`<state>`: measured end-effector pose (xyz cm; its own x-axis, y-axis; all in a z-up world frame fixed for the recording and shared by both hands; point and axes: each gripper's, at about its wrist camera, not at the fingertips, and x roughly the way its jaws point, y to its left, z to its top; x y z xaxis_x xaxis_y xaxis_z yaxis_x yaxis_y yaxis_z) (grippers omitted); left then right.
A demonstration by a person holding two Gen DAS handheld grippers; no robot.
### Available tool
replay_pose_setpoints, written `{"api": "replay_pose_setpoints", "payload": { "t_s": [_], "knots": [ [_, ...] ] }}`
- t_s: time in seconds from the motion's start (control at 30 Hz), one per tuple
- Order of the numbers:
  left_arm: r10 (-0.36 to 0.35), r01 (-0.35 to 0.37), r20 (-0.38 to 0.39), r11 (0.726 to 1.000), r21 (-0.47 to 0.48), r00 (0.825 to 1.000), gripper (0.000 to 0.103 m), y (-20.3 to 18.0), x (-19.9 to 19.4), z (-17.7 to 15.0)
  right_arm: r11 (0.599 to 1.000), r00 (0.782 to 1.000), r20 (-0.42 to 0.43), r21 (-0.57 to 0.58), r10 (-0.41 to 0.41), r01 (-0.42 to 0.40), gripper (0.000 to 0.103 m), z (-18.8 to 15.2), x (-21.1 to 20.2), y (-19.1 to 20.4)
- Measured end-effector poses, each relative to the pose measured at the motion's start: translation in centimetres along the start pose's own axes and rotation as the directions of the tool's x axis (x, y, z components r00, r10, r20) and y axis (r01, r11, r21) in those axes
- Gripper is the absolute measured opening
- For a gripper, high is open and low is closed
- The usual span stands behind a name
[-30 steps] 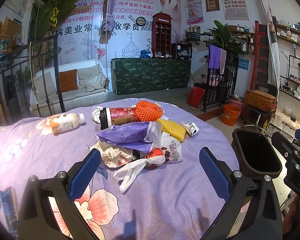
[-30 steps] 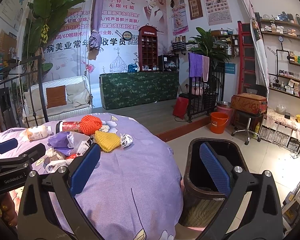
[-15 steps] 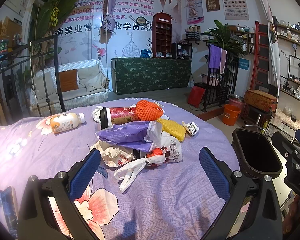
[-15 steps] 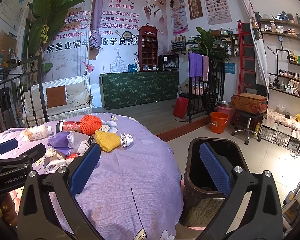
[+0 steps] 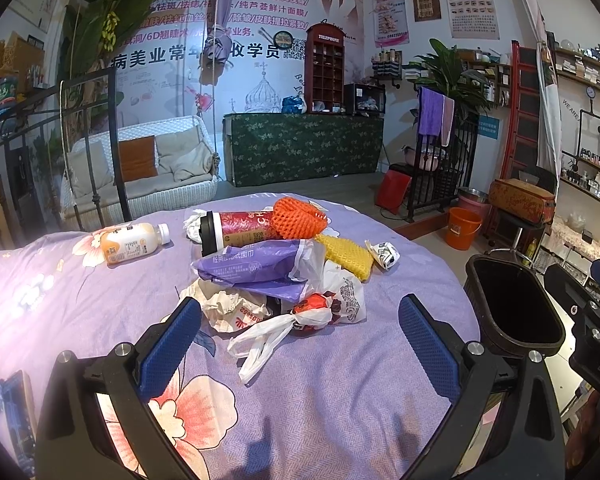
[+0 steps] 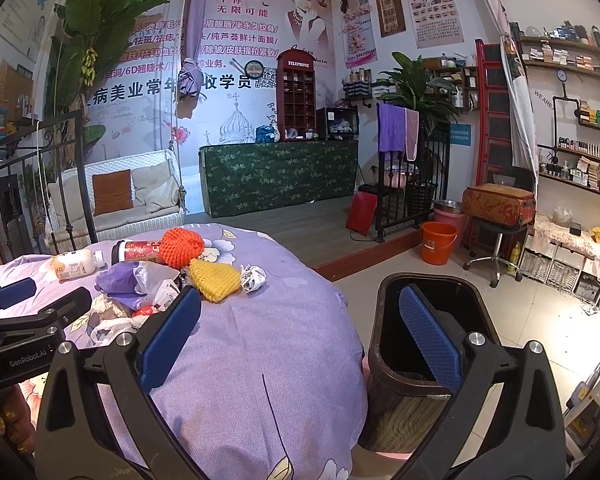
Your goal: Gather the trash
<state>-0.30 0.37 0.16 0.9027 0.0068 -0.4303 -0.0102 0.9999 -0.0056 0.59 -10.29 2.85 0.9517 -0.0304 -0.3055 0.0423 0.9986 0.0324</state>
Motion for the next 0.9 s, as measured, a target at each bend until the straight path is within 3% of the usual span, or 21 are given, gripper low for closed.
{"api": "replay_pose_setpoints", "payload": {
  "t_s": [0.6,0.77,0.9],
  "knots": [
    [0.01,-0.01,-0.013,1.0,-0.004,1.0,0.097,0.7,0.2,-0.4,1.0,1.0,-0.003,0.005,0.004,-0.004,0.098,-0.1,0.0,0.1],
    [0.041,-0.042,-0.044,0.999,-0.022,0.998,0.097,2.3,1.4,-1.1,0.998,0.994,-0.093,0.026,0.06,-0.058,0.098,-1.2,2.2,0.5],
    [0.054,-0.058,-0.114,0.998,-0.031,0.992,0.097,3.8,2.5,-1.8,0.994,0.981,-0.162,-0.006,0.105,-0.107,0.098,-1.8,4.2,1.5]
  ]
}}
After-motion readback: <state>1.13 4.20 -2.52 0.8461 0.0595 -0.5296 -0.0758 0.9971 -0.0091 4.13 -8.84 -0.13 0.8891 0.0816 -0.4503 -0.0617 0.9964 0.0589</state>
